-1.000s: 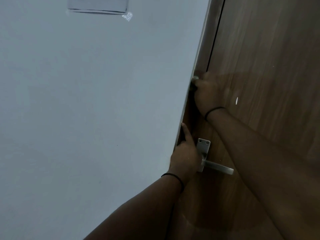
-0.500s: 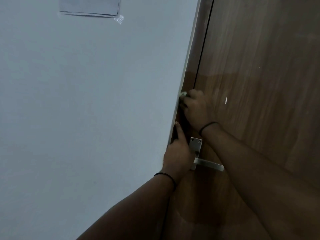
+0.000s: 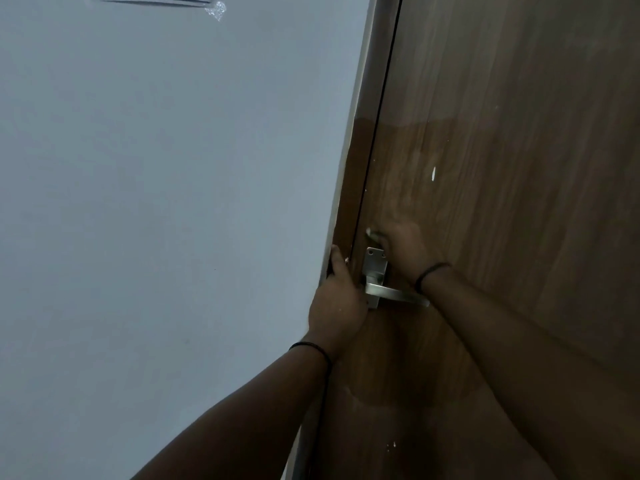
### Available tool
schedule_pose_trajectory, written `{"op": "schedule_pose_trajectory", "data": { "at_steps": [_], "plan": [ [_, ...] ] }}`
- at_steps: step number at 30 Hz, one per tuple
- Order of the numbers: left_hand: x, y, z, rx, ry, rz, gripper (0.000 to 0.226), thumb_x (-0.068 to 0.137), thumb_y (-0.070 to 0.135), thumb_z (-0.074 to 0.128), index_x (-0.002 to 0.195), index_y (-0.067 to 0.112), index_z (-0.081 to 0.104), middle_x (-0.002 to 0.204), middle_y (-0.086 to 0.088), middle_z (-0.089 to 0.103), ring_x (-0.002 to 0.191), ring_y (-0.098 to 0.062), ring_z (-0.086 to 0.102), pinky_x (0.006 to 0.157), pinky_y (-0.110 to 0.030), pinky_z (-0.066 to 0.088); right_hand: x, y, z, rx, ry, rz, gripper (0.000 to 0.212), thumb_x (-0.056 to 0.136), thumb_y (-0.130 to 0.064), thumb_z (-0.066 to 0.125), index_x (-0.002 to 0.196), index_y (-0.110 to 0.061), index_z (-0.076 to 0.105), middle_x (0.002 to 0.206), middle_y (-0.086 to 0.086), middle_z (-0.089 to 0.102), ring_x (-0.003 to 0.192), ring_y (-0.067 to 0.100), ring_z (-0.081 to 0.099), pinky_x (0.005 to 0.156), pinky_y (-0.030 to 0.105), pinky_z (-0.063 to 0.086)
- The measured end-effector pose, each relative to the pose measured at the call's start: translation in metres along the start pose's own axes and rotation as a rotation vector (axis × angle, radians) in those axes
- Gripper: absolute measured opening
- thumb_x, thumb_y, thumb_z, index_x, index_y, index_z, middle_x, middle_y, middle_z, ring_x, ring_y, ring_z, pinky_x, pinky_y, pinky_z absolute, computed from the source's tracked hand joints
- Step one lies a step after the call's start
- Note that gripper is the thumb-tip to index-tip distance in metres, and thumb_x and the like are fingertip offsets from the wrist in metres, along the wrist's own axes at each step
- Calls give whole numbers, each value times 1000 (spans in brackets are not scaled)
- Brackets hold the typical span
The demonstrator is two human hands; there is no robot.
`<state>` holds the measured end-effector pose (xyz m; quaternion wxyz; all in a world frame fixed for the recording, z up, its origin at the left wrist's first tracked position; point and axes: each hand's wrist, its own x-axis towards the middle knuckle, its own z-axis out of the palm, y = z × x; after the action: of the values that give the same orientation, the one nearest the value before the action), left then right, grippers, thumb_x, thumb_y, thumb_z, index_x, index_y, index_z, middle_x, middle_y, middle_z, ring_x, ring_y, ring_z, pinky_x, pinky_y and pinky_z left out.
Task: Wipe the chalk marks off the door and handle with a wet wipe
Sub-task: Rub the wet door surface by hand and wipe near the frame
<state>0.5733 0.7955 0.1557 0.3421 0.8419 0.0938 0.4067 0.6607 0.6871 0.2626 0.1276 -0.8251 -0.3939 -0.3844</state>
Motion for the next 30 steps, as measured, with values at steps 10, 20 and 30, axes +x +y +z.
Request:
{"op": "schedule_pose_trajectory", "data": {
  "at_steps": [10, 20, 30],
  "plan": [
    [-28, -7, -8, -83, -41, -4, 54, 95, 42, 52, 142, 21, 36, 115, -4, 69, 95, -26, 71, 82, -46, 60, -78, 13, -33, 70, 6, 322, 28, 96, -12, 59, 122, -4, 66, 121, 17, 64, 109, 26, 59, 88, 27, 42],
    [-14, 5, -24, -37, -11, 105, 37, 98, 31, 50, 134, 23, 44, 110, 0, 68, 91, -22, 69, 79, -40, 60, -38, 6, -52, 233, 242, 333, 19, 94, -11, 63, 113, -11, 65, 106, 4, 68, 88, 7, 59, 69, 7, 40],
    [33, 46, -10, -3, 167, 300, 33, 93, 20, 57, 125, 15, 49, 110, -2, 57, 87, -12, 56, 68, -22, 43, 63, 6, -90, -163, 277, -55, 16, 97, -6, 50, 102, -1, 65, 107, 17, 61, 100, 30, 54, 79, 33, 42]
  ]
}}
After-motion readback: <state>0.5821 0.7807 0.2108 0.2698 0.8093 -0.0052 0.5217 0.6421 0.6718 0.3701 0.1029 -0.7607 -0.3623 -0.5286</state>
